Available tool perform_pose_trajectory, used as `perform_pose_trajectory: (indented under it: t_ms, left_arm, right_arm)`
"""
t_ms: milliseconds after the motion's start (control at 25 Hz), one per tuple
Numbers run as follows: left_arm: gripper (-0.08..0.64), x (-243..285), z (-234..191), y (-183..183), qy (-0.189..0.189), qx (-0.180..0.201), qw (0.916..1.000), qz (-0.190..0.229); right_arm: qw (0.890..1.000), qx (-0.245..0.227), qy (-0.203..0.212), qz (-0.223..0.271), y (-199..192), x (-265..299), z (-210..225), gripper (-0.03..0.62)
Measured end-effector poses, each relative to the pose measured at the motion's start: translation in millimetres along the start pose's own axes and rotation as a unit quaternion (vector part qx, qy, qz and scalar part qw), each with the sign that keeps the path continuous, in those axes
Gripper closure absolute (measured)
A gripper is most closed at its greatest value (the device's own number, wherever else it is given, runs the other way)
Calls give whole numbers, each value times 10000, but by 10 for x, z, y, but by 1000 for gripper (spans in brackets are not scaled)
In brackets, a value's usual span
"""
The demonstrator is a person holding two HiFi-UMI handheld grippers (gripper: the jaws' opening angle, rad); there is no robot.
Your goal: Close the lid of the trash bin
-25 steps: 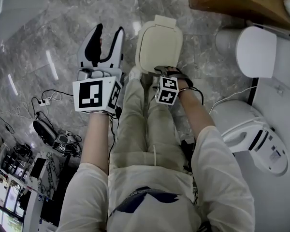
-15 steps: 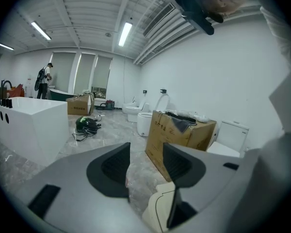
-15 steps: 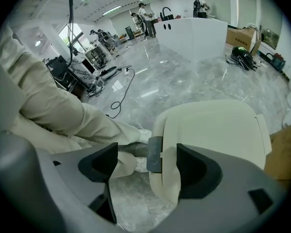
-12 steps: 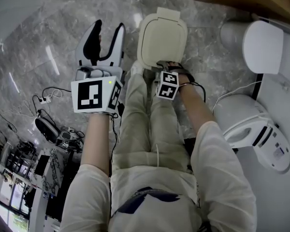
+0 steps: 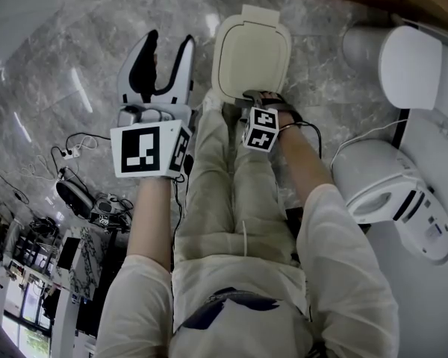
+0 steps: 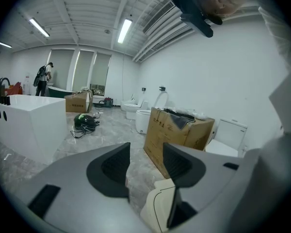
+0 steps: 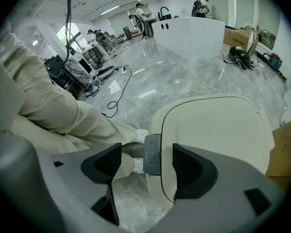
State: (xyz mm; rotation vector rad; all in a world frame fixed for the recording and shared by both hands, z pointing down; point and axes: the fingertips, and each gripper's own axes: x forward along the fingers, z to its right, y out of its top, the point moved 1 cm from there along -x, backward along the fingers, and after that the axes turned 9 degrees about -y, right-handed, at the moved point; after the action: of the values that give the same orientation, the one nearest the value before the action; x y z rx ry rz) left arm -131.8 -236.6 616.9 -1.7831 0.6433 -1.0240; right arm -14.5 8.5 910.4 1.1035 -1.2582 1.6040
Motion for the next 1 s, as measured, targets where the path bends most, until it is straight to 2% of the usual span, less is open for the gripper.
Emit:
perform_pose_trajectory:
  t_ms: [160, 320, 440, 560, 640, 760, 880, 1000]
  left_arm:
    - [362, 12, 4, -21, -25, -6, 10000, -19]
    - [362, -30, 41, 96, -77, 82, 9999, 4]
    - [362, -103, 73, 310, -111, 207, 9997, 66]
    - [362, -230, 135, 601, -152, 319, 9992, 160]
    - [362, -332, 201, 829, -195, 419, 9987, 229]
    - [362, -499, 353, 1251, -283, 586, 9972, 363]
    - [362, -707, 559, 1794, -391, 759, 9943, 636]
    - [362, -951, 794, 2291, -521, 952, 9898, 919]
  right_arm:
    - [10000, -42, -38, 36, -6, 23, 24, 275]
    - [9998, 40, 136, -160, 10, 4, 11, 247]
    - [9973, 638, 293, -218, 49, -134, 90, 242]
    - [9889, 1480, -16, 138, 186, -509, 364, 247]
    - [9772, 2057, -267, 464, 294, -860, 552, 249]
    - [9527, 2820, -598, 962, 450, -1555, 780, 252]
    - [9211, 3349, -1193, 1590, 615, -2379, 988, 265]
    - [8841, 3672, -1900, 2179, 765, -3215, 1065, 273]
